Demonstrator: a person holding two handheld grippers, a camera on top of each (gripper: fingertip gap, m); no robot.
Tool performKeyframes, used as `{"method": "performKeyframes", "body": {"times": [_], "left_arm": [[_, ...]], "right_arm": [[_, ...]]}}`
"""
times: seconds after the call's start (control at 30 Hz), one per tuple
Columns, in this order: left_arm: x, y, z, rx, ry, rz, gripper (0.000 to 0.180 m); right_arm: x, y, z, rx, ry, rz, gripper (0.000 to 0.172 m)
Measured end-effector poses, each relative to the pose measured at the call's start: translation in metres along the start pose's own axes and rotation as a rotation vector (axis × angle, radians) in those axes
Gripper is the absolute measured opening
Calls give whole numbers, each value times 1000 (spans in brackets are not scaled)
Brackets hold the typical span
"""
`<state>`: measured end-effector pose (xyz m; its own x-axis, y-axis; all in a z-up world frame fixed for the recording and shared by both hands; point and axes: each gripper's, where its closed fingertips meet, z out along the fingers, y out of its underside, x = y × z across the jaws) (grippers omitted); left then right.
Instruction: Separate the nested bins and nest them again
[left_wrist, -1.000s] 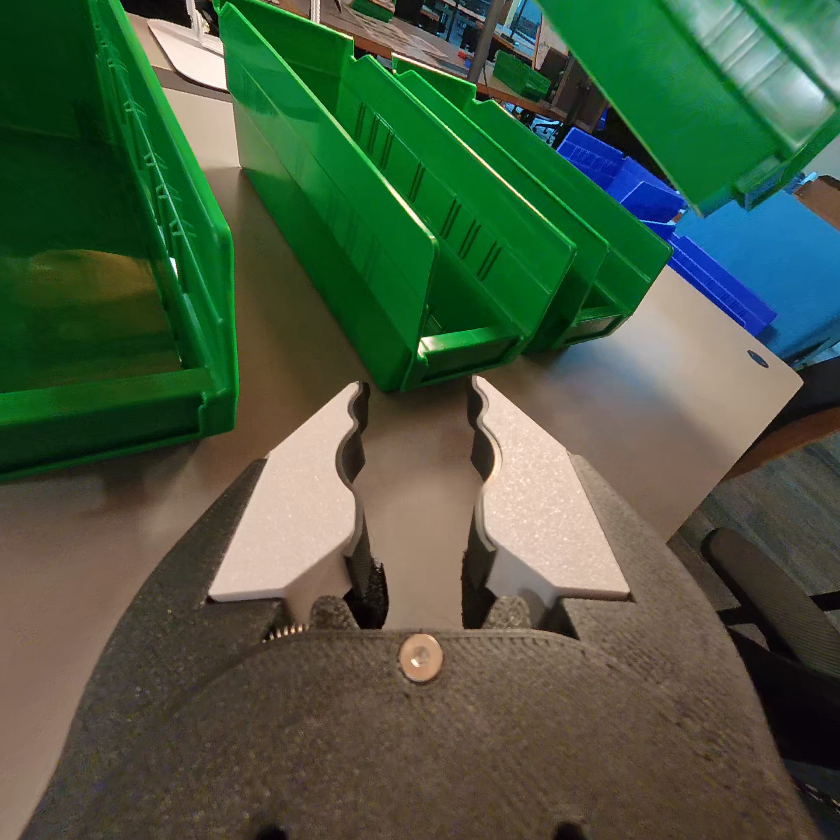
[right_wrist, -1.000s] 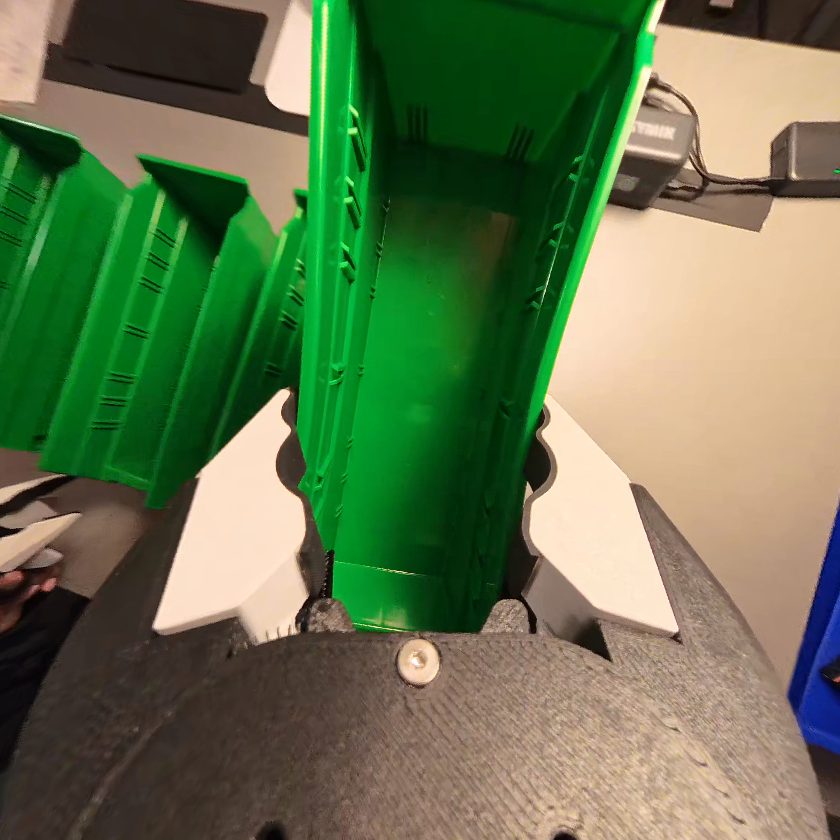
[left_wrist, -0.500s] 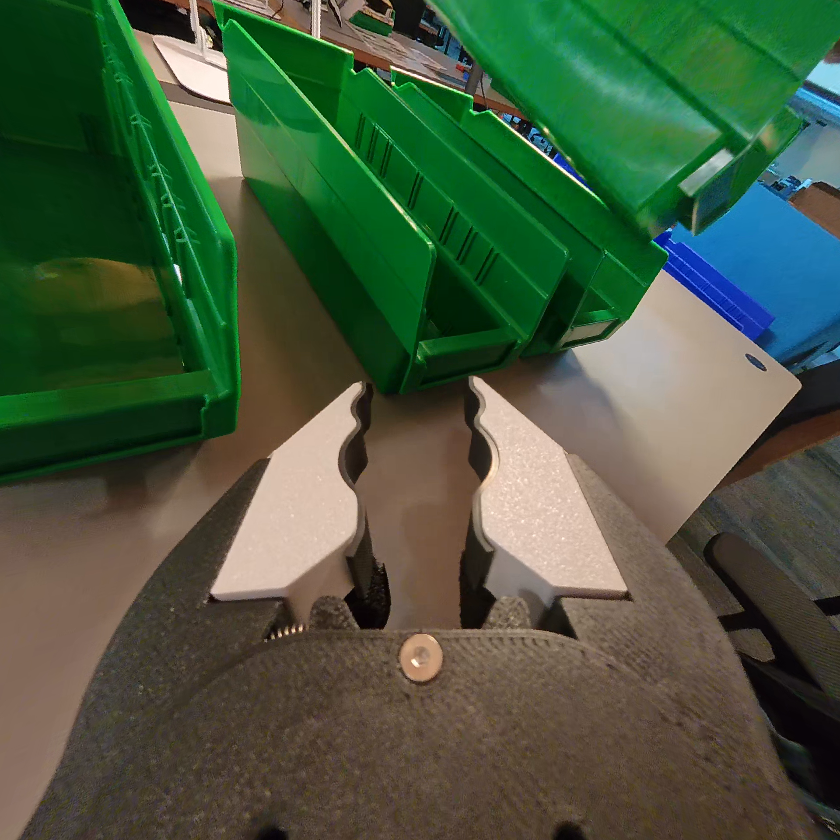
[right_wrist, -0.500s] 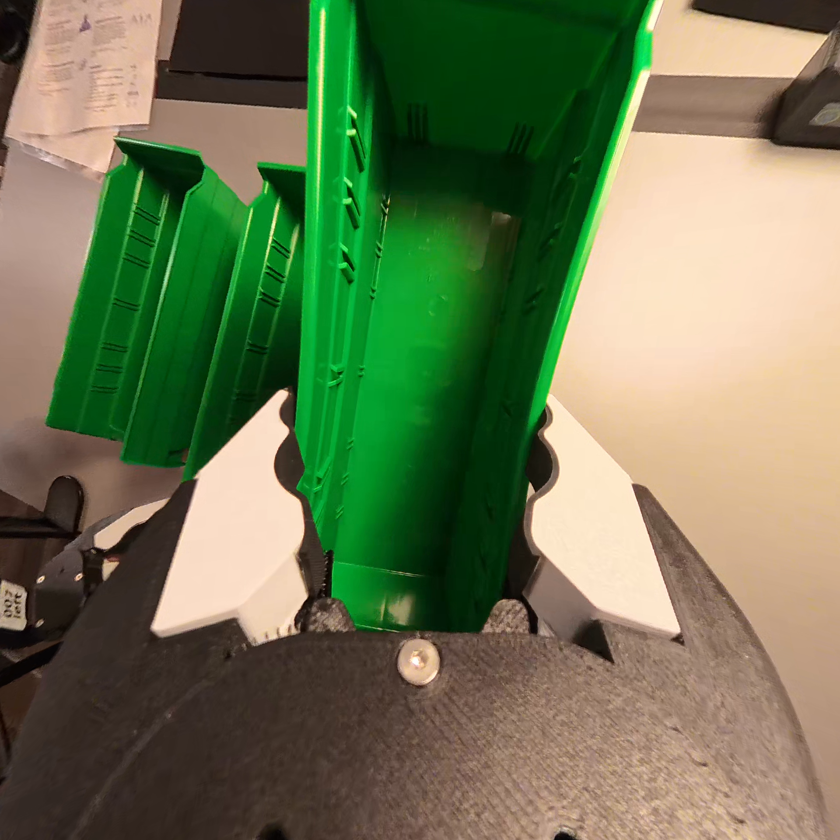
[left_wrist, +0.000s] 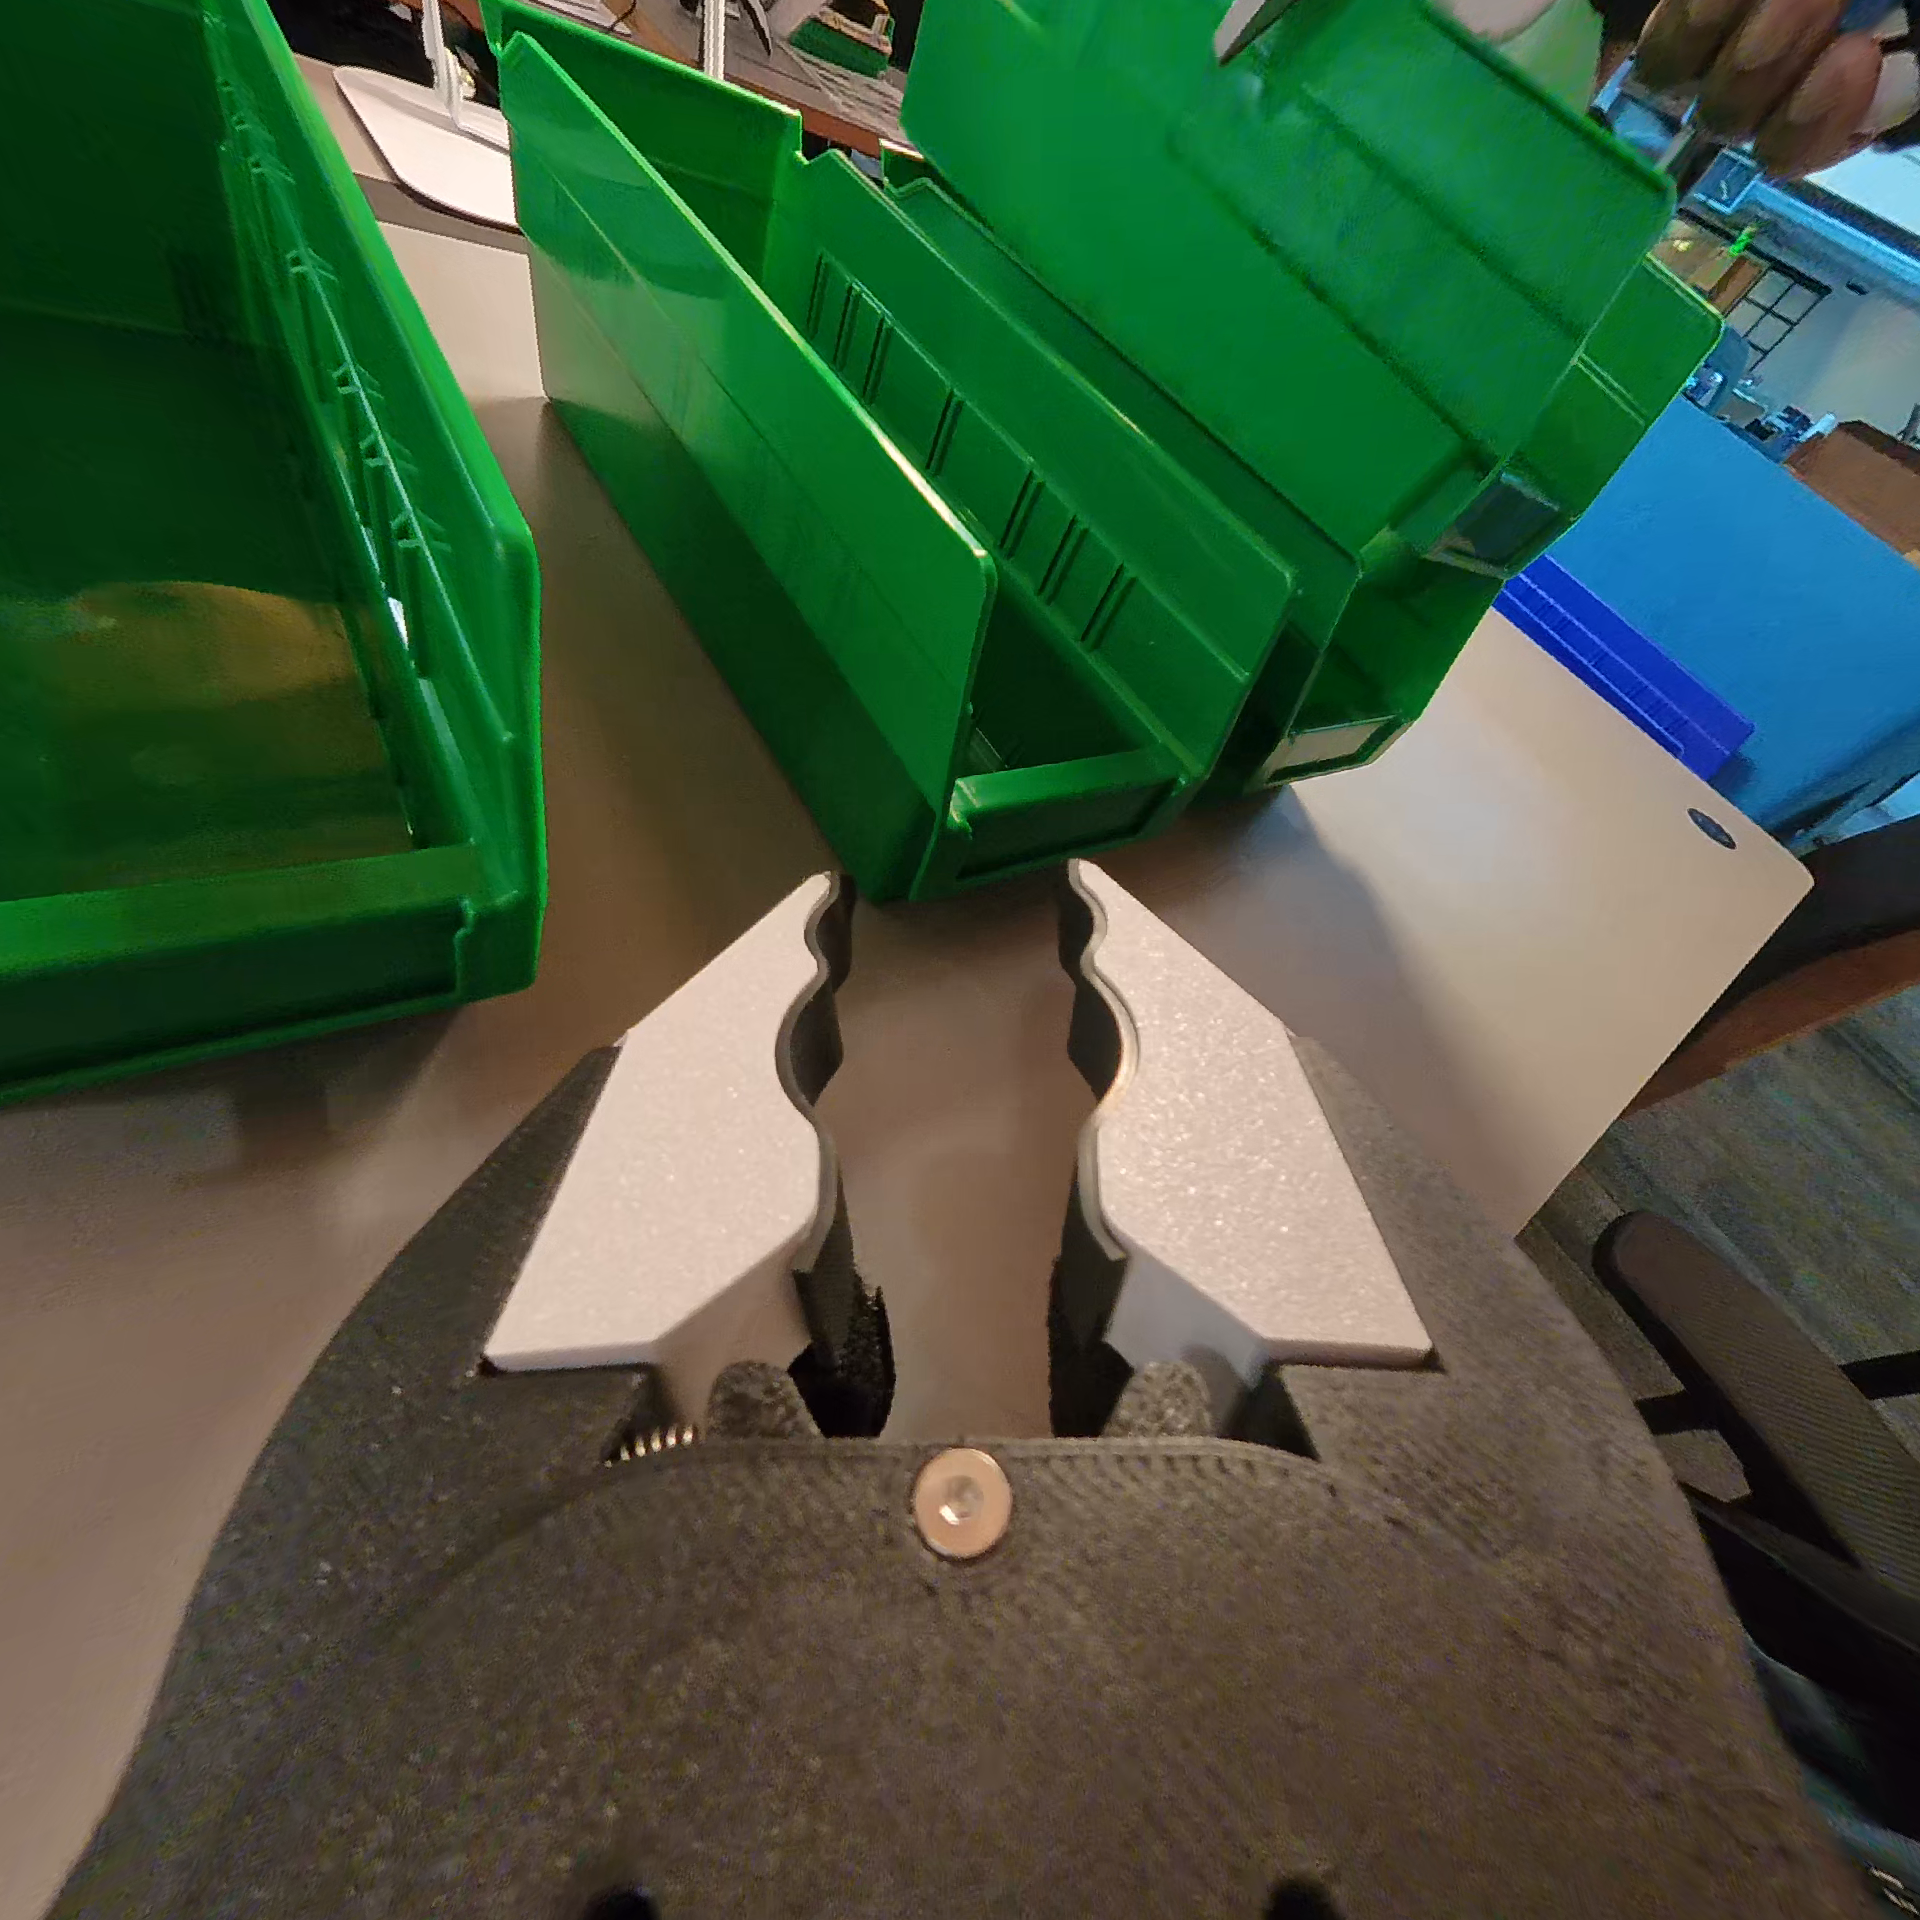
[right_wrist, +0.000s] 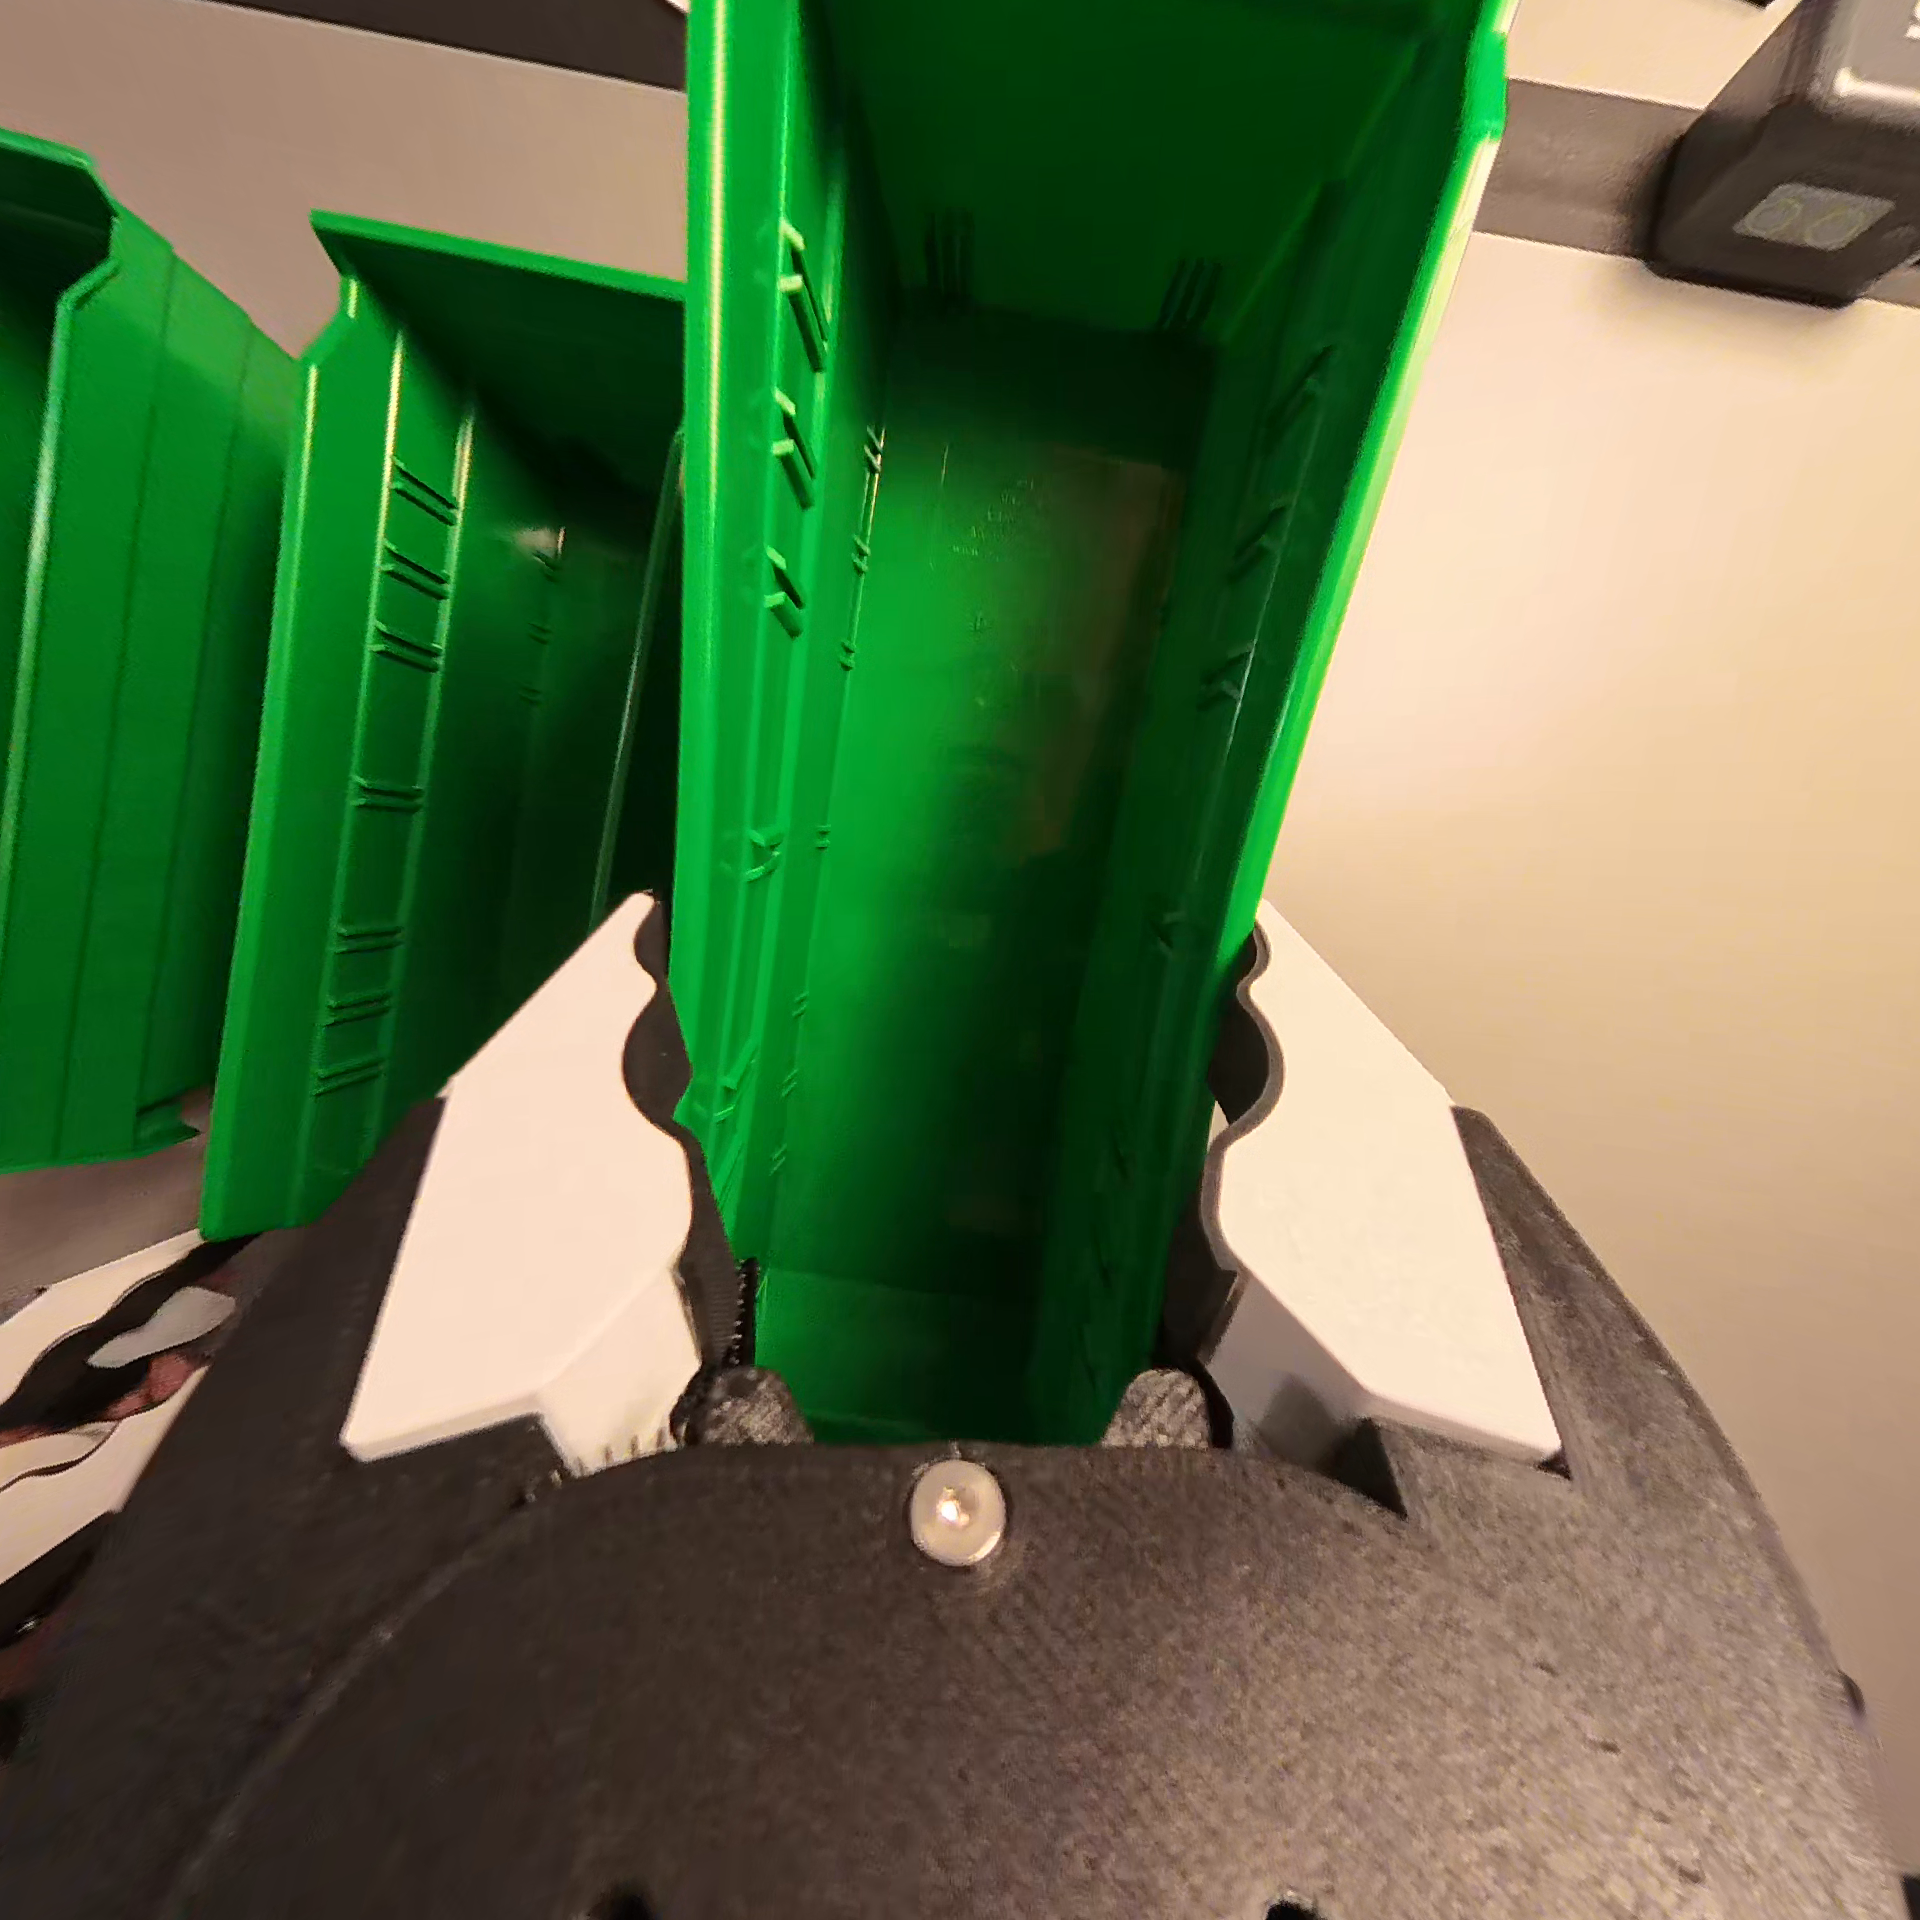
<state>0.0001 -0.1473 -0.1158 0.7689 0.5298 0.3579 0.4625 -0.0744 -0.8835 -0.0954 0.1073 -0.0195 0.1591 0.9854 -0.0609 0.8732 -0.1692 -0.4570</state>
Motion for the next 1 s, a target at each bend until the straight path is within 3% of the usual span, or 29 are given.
{"method": "performKeyframes", "body": {"times": [0.03,0.43,1.0], "left_arm": [[0,0,0,-1,0,2,38],[1,0,0,3,0,10,38],[1,-1,-1,7,6,6,37]], "right_arm": [[-1,0,1,-6,14,-5,104],[-9,5,-5,-42,75,-41,105],[-6,19,41,-96,56,-20,109]]}}
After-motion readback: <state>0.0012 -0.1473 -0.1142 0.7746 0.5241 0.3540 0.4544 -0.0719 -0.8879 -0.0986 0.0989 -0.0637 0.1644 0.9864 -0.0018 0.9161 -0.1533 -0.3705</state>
